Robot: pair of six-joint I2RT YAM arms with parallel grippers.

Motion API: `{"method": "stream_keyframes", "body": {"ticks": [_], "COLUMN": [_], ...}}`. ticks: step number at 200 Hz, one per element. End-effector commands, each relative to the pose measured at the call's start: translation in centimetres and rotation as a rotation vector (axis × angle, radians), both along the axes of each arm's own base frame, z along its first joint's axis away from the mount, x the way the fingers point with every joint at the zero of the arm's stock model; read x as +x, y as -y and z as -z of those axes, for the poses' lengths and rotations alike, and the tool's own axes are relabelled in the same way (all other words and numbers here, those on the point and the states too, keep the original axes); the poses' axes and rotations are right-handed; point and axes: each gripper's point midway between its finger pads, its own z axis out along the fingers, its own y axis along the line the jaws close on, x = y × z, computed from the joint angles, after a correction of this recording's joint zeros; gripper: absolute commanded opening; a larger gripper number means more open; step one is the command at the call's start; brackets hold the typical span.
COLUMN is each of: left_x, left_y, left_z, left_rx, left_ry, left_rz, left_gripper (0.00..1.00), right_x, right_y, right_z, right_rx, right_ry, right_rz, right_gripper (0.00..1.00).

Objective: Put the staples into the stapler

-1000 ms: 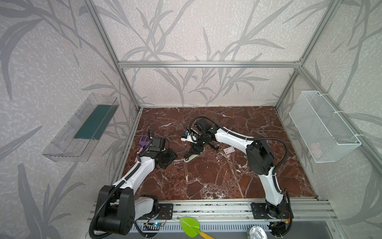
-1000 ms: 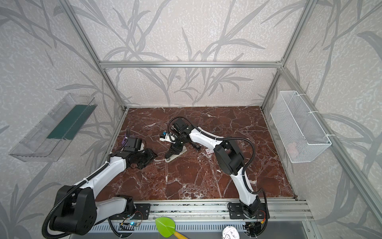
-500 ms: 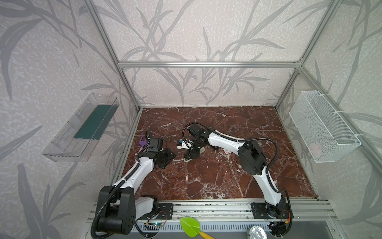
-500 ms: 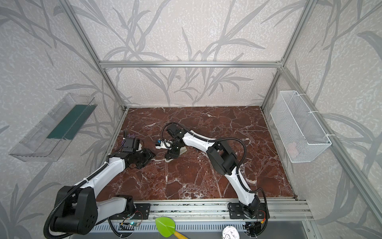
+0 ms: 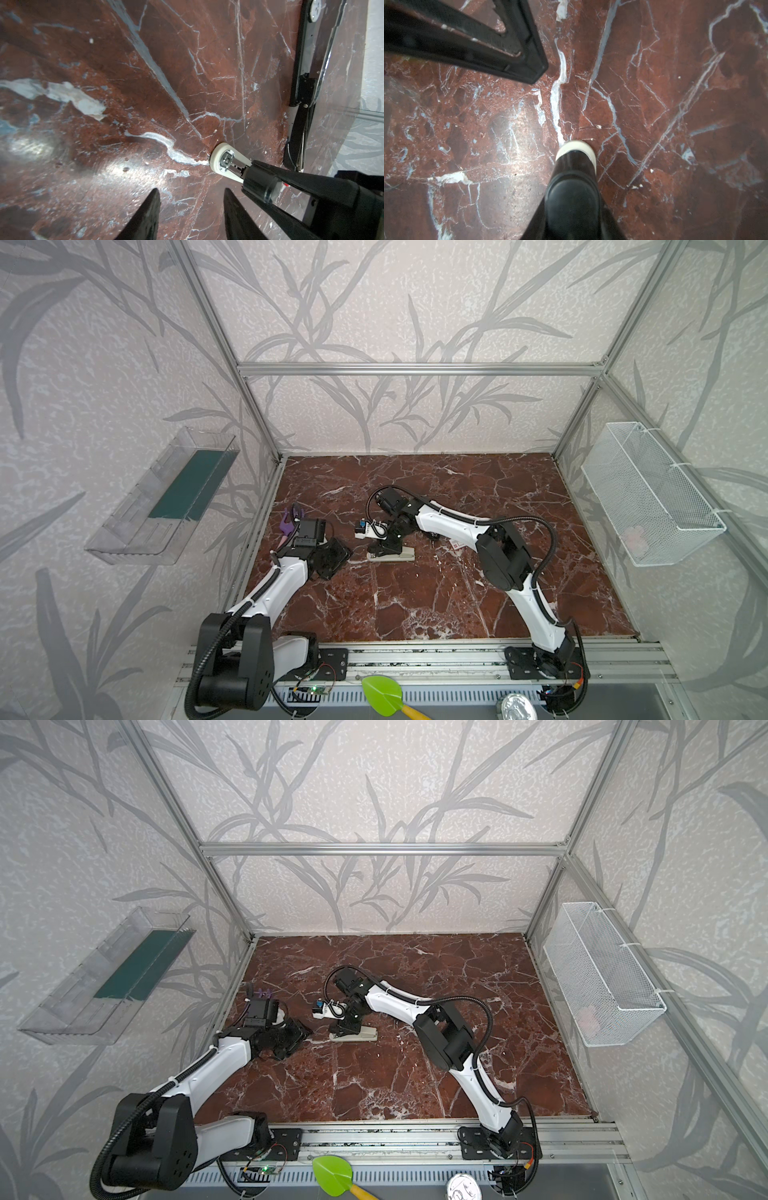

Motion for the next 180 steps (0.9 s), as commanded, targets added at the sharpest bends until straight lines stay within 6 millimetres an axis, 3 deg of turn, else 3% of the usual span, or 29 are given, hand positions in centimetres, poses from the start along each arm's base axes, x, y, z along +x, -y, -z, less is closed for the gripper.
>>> {"method": "stream_keyframes", "body": {"ticks": [1, 43, 69, 119, 129, 135, 180], "left_x": [0.9, 2.9, 3.9, 4.8, 4.8, 4.9, 5.5], "left_y": [1.1, 2.9, 4.4, 9.1, 9.9, 10.3, 11.6], "left_z": [-1.1, -4.9, -7.4, -11.5, -11.8, -11.9, -12.2], "left_rx": [-0.068, -0.162, -0.251, -0.361, -0.365, -0.367, -0.408], "left_ry": [0.062, 0.239, 0.328, 0.460, 0.467, 0.468, 0.481], "left_rz": [0.030, 0.103, 0.155, 0.324, 0.349, 0.361, 0.389], "left_gripper": [0.51, 0.51, 0.50, 0.54, 0.55, 0.55, 0.55], "right_x": [0.9, 2.7, 3.2, 2.4, 2.3, 2.0, 1.3], "right_y": [0.7, 3.9, 6.4, 8.2, 8.2, 8.4, 8.4], "right_z": [-5.0, -11.1, -13.6, -15.4, -15.1, -16.5, -17.6], "right_rx": [0.070, 0.241, 0.326, 0.349, 0.347, 0.374, 0.407], "right_ry": [0.040, 0.095, 0.096, 0.131, 0.123, 0.135, 0.131], "right_rz": [0.085, 0.254, 0.335, 0.382, 0.383, 0.381, 0.371], "right_gripper": [0.07, 0.04, 0.03, 0.02, 0.02, 0.02, 0.02]}}
